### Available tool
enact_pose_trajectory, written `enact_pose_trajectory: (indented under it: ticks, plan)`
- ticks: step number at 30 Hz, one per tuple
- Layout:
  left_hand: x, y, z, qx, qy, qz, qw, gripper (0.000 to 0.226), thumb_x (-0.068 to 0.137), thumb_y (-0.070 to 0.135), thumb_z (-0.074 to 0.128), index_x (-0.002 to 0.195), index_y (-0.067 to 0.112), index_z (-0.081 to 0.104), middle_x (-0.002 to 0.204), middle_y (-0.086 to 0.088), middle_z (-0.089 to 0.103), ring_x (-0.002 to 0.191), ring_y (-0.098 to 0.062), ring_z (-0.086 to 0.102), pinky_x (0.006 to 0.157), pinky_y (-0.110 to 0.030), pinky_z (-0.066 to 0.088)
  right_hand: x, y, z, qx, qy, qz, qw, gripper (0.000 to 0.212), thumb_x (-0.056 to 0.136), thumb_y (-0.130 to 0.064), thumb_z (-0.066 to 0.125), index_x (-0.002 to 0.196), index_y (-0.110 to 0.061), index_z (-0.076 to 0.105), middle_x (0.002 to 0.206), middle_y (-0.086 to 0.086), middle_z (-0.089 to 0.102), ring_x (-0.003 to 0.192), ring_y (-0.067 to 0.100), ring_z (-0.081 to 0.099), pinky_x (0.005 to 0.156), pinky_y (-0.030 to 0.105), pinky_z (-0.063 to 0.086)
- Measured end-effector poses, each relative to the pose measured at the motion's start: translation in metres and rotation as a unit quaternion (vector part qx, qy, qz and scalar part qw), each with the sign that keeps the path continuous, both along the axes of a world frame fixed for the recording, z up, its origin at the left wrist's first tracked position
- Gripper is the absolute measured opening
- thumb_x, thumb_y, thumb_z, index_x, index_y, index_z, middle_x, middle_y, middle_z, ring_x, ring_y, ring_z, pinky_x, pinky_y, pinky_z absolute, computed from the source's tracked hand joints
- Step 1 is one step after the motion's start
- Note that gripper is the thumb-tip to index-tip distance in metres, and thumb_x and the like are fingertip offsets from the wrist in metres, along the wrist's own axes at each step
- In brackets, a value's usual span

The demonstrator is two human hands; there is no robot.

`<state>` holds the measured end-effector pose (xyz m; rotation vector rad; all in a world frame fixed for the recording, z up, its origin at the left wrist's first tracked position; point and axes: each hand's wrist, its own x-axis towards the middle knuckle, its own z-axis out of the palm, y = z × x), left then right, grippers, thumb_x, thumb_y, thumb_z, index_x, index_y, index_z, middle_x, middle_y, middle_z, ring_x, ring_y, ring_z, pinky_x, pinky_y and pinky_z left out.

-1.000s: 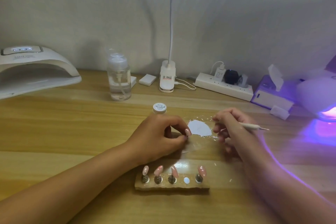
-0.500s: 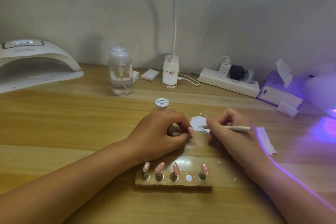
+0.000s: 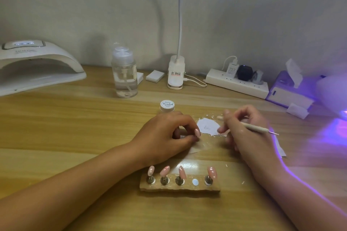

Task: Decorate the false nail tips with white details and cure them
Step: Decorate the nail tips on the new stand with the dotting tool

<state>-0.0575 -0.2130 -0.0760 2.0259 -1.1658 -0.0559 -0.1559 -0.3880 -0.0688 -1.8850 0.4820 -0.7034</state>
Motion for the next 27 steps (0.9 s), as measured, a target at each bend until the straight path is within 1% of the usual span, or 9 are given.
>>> enact_pose_trajectory:
  ticks: [3, 5, 8, 12, 15, 18, 20, 23, 27]
  plan:
    - [0.001, 0.000, 0.000, 0.002, -0.005, -0.005, 1.000, 0.009, 0.086, 0.026, 0.072, 0.089, 0.035, 0.070, 0.090, 0.013, 0.066, 0.068, -0.010, 0.055, 0.068, -0.029, 0.049, -0.004, 0.004, 0.008, 0.060, -0.073, 0.026, 0.995, 0.021, 0.095, -0.037, 0.065, 0.094, -0.019, 0.055, 0.080, 0.000, 0.077, 0.056, 0.010, 0.065, 0.043, 0.020, 0.046]
    - [0.001, 0.000, 0.000, 0.005, -0.010, -0.007, 1.000, 0.006, 0.086, 0.029, 0.071, 0.090, 0.033, 0.070, 0.090, 0.013, 0.066, 0.070, -0.011, 0.055, 0.068, -0.031, 0.049, -0.004, 0.011, 0.011, 0.135, -0.103, 0.053, 0.984, 0.019, 0.090, -0.033, 0.069, 0.097, -0.020, 0.058, 0.082, 0.001, 0.076, 0.058, 0.010, 0.065, 0.044, 0.019, 0.046]
    - [0.002, 0.000, -0.001, 0.007, -0.017, -0.006, 1.000, 0.006, 0.085, 0.032, 0.072, 0.091, 0.033, 0.071, 0.090, 0.014, 0.065, 0.070, -0.010, 0.055, 0.068, -0.030, 0.049, -0.003, 0.018, 0.013, 0.218, -0.105, 0.077, 0.967, 0.023, 0.079, -0.037, 0.074, 0.084, -0.019, 0.059, 0.065, 0.000, 0.067, 0.049, 0.009, 0.056, 0.040, 0.017, 0.040]
    - [0.003, 0.000, -0.002, 0.001, -0.022, -0.008, 1.000, 0.009, 0.085, 0.028, 0.073, 0.087, 0.037, 0.069, 0.086, 0.017, 0.063, 0.067, -0.010, 0.054, 0.065, -0.023, 0.044, -0.003, 0.020, 0.007, 0.211, -0.061, 0.085, 0.972, 0.022, 0.087, -0.019, 0.071, 0.076, -0.016, 0.052, 0.054, 0.004, 0.060, 0.043, 0.011, 0.049, 0.040, 0.020, 0.040]
    - [0.002, 0.000, -0.001, 0.006, -0.037, -0.009, 0.999, 0.010, 0.086, 0.030, 0.074, 0.087, 0.038, 0.069, 0.082, 0.017, 0.060, 0.066, -0.012, 0.052, 0.063, -0.021, 0.040, -0.004, 0.022, 0.006, 0.202, -0.043, 0.094, 0.974, 0.025, 0.086, -0.007, 0.065, 0.067, -0.014, 0.050, 0.049, 0.007, 0.056, 0.040, 0.012, 0.046, 0.039, 0.020, 0.038]
    - [0.001, 0.000, 0.000, 0.010, -0.049, -0.015, 0.999, 0.010, 0.086, 0.031, 0.073, 0.085, 0.039, 0.067, 0.080, 0.020, 0.056, 0.066, -0.011, 0.049, 0.061, -0.019, 0.035, -0.004, 0.025, 0.007, 0.186, -0.038, 0.094, 0.977, 0.028, 0.084, -0.006, 0.062, 0.063, -0.014, 0.045, 0.047, 0.008, 0.056, 0.039, 0.011, 0.045, 0.038, 0.019, 0.038]
    - [0.000, 0.000, 0.000, 0.002, -0.045, -0.020, 0.999, 0.011, 0.086, 0.029, 0.073, 0.083, 0.038, 0.067, 0.080, 0.020, 0.056, 0.065, -0.012, 0.050, 0.061, -0.022, 0.037, -0.004, 0.026, 0.008, 0.176, -0.036, 0.093, 0.979, 0.025, 0.082, -0.005, 0.062, 0.065, -0.011, 0.045, 0.047, 0.010, 0.058, 0.039, 0.011, 0.048, 0.038, 0.019, 0.040]
    - [0.000, 0.000, -0.001, -0.006, -0.037, -0.024, 0.999, 0.008, 0.086, 0.026, 0.074, 0.084, 0.033, 0.070, 0.080, 0.014, 0.058, 0.063, -0.011, 0.050, 0.063, -0.029, 0.045, -0.003, 0.027, 0.008, 0.167, -0.027, 0.089, 0.982, 0.024, 0.079, -0.004, 0.061, 0.064, -0.010, 0.044, 0.047, 0.011, 0.058, 0.039, 0.011, 0.050, 0.039, 0.020, 0.041]
    - [0.001, -0.001, -0.001, -0.007, -0.030, -0.021, 0.999, 0.007, 0.085, 0.025, 0.075, 0.084, 0.031, 0.072, 0.081, 0.011, 0.061, 0.063, -0.012, 0.050, 0.063, -0.030, 0.045, -0.002, 0.027, 0.007, 0.155, -0.019, 0.090, 0.984, 0.029, 0.078, -0.004, 0.061, 0.058, -0.014, 0.044, 0.049, 0.013, 0.060, 0.040, 0.012, 0.050, 0.040, 0.020, 0.042]
